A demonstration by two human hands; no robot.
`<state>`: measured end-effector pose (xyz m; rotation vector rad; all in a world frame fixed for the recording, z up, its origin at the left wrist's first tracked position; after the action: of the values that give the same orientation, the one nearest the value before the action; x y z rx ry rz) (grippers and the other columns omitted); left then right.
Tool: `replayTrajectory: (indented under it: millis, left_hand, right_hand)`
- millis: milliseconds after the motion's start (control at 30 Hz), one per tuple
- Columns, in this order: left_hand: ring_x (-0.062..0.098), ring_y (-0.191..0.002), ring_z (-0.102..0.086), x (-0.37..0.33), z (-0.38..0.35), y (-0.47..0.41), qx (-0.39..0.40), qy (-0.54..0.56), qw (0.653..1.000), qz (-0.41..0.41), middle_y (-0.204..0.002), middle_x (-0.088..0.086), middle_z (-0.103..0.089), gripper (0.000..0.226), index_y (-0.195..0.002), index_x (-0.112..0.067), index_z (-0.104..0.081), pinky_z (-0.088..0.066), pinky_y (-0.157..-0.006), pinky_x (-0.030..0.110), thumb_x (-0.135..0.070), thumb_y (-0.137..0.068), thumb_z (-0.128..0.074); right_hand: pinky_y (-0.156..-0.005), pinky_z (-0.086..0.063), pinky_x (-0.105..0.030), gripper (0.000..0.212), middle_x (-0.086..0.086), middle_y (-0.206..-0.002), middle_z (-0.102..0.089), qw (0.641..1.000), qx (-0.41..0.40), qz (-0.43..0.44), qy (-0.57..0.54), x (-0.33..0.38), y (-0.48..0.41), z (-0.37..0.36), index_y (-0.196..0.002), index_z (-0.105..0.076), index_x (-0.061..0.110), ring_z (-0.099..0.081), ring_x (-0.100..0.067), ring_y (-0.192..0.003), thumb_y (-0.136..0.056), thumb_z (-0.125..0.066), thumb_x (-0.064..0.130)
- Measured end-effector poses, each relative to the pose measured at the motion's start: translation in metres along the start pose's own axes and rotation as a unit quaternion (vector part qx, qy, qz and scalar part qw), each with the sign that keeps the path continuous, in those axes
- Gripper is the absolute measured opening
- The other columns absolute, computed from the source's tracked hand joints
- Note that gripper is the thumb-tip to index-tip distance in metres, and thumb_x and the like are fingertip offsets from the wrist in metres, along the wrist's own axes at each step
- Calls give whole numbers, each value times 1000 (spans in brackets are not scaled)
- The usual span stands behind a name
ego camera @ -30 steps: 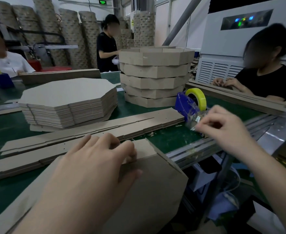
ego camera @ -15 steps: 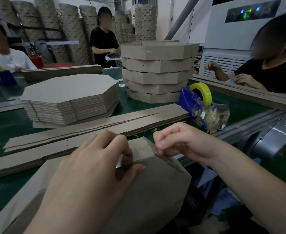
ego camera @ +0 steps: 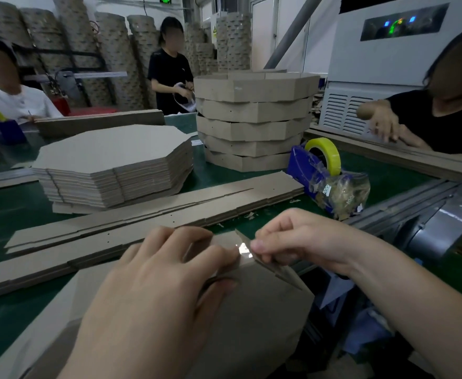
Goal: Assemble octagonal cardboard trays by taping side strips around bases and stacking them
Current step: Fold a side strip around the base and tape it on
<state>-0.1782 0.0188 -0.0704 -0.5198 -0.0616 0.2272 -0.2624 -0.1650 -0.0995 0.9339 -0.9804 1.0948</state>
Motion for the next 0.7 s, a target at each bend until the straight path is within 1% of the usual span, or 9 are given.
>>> replayTrajectory:
  millis: [200,300,367,467,500,567,633,667,700]
  left_hand:
    - [19,-82,-66,-3,-4,-2,12,-6,1000,-27,-95,-9,-67,33,-89,-41,-71,-47,-55,28,-51,-78,-41]
    - [21,-81,-66,-3,-7,-3,17,-24,999,-28,-95,-7,-65,35,-99,-43,-69,-50,-55,31,-49,-78,-41]
    - [23,-80,-65,-2,-8,-4,22,-44,998,-32,-95,-4,-64,41,-111,-45,-65,-51,-55,34,-47,-78,-40]
    - [24,-78,-64,-2,-8,-5,28,-62,997,-40,-94,1,-64,44,-117,-47,-63,-52,-55,37,-45,-80,-39]
    - [24,-78,-64,-2,-9,-6,31,-64,997,-38,-94,2,-63,44,-117,-47,-63,-53,-55,38,-45,-80,-39]
    - [25,-78,-63,-1,-9,-7,32,-68,997,-35,-94,2,-63,43,-116,-46,-64,-53,-56,38,-45,-81,-39]
    - [26,-78,-64,0,-9,-7,28,-71,997,-30,-93,3,-64,44,-116,-44,-66,-53,-57,39,-45,-82,-38]
    - [27,-78,-64,0,-9,-7,26,-72,997,-29,-93,4,-64,44,-115,-43,-67,-54,-58,38,-45,-82,-38]
    - [27,-78,-64,0,-9,-7,23,-72,997,-29,-92,4,-64,44,-115,-42,-67,-54,-59,38,-45,-82,-38]
  right_hand:
    - [-44,-25,-15,27,10,-45,-38,994,50,-98,15,-2,3,7,-55,-70,22,-31,-6,-43,-74,-71,41]
    - [-42,-28,-13,49,8,-41,-35,983,42,-147,99,-7,0,12,-52,-67,19,-30,-7,-39,-64,-75,66]
    - [-45,-31,-14,62,8,-41,-36,971,36,-170,165,-13,-2,14,-51,-64,19,-32,-7,-40,-51,-64,81]
    - [-48,-34,-15,53,9,-50,-43,975,27,-147,163,-18,0,24,-59,-67,23,-38,-6,-46,-58,-67,76]
    - [-48,-35,-14,48,10,-53,-47,978,-10,-133,159,-18,0,34,-63,-69,25,-41,-5,-48,-60,-68,73]
    - [-51,-38,-16,37,11,-62,-56,968,-197,-97,119,-22,1,69,-70,-71,27,-49,-5,-54,-65,-68,64]
    - [-56,-39,-21,28,7,-84,-63,882,-443,-72,147,-33,7,119,-86,-69,24,-57,-8,-69,-80,-66,50]
    - [-59,-41,-25,26,4,-98,-61,820,-521,-94,217,-40,13,141,-94,-66,23,-57,-11,-76,-86,-63,47]
    - [-66,-45,-29,27,-1,-111,-56,781,-550,-128,268,-48,17,158,-101,-64,22,-57,-16,-83,-90,-59,47]
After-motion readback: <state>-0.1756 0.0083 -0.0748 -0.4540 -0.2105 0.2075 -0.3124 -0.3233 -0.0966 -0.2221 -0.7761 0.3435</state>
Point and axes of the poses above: each hand's wrist, its own y-axis away from the middle knuckle, its own z-axis out of the back of the hand, x = y × z, the point moved 3 cm from there along -y, towards the middle knuckle
